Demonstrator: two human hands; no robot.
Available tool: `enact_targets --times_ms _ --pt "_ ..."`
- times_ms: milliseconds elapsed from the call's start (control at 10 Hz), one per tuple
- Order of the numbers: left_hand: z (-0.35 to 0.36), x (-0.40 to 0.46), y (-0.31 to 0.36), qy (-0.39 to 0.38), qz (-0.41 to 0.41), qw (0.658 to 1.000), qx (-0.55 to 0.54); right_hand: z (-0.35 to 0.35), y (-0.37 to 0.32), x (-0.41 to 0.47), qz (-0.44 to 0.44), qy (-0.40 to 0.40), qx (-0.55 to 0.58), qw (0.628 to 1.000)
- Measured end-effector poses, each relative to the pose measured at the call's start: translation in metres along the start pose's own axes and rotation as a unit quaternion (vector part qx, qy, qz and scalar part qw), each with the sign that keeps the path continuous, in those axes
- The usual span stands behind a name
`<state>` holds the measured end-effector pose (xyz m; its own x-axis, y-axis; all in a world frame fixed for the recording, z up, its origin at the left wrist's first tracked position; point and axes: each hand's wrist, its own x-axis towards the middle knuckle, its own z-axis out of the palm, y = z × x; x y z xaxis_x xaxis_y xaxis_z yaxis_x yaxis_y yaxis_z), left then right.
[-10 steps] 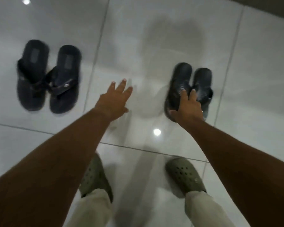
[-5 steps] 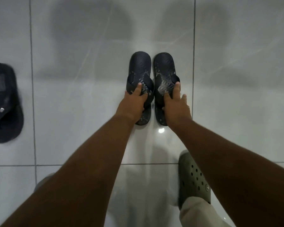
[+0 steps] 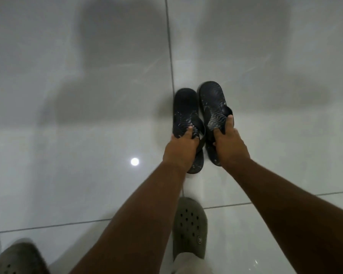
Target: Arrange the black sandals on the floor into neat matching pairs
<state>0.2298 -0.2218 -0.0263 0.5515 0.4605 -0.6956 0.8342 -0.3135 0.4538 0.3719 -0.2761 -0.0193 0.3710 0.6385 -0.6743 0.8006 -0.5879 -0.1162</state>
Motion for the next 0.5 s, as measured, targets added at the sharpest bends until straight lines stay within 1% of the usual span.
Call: enact_targets --times_ms 100,200,300,400,500 --pt "0.005 0.013 0.021 -0.001 -0.002 0.995 0.099 -0.003 0.018 0.005 0.012 -0.012 -0.024 1.000" --pt "0.010 0.018 0.022 -0.007 -0.013 0.994 0.113 0.007 0.018 0.008 0.008 -0.018 -0.064 0.998" --pt "0.012 0.021 0.017 -0.010 -0.013 0.993 0.117 0.011 0.016 0.012 0.016 -0.033 -0.049 0.998" --pt "0.014 0.019 0.019 -0.002 -0.005 0.992 0.126 0.010 0.019 0.011 0.006 -0.040 -0.054 0.998" --pt "0.011 0.015 0.015 0.021 0.002 0.992 0.123 0.001 0.022 0.006 -0.007 -0.033 -0.058 0.998"
